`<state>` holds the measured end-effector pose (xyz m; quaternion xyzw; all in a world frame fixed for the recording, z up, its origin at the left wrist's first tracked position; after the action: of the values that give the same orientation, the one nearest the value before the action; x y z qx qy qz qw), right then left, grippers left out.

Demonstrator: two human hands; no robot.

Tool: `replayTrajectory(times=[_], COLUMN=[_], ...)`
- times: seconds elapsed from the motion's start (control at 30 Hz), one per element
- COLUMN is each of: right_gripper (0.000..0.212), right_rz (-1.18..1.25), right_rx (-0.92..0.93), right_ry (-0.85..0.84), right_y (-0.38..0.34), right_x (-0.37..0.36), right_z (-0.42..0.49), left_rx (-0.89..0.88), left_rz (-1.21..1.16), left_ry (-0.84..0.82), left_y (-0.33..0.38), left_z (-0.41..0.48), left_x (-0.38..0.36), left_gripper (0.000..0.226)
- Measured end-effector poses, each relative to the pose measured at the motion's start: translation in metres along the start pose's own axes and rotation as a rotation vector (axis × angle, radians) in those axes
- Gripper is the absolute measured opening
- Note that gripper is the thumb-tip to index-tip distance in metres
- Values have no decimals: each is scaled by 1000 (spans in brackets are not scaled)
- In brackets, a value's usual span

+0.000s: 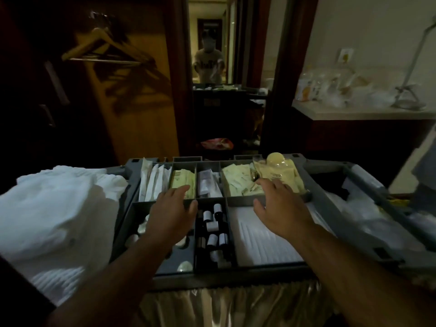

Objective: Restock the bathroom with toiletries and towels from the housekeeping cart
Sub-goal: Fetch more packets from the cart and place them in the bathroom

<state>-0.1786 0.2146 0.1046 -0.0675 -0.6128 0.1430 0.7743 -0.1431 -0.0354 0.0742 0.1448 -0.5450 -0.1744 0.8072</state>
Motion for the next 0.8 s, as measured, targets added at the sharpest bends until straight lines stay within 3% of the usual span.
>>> replayTrajectory(times=[0.37, 0.8], right_gripper=[43, 47], right_rz=[201, 365], right_rx=[51, -129], right_ry=[-191, -261], right_y=[-9, 9], right_x=[-99, -137], right_z=[81, 134], left_rx=[173, 159], left_rz=[56, -30], left_ry=[-21, -53], left_y=[-52, -88], left_z=[10, 89], left_x=[-45, -93], left_gripper=[46, 48])
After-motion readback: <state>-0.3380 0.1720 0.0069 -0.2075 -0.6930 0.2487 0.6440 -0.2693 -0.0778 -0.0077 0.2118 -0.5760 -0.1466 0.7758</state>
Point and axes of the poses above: each hand's wrist, its own z-axis towards the middle knuckle, its own x-axis out of the back of the hand, y = z × x, the point moved 10 cm from there along z, towards the middle knuckle, and after that the axes turned 11 degrees about -x, right-handed, at the moved point
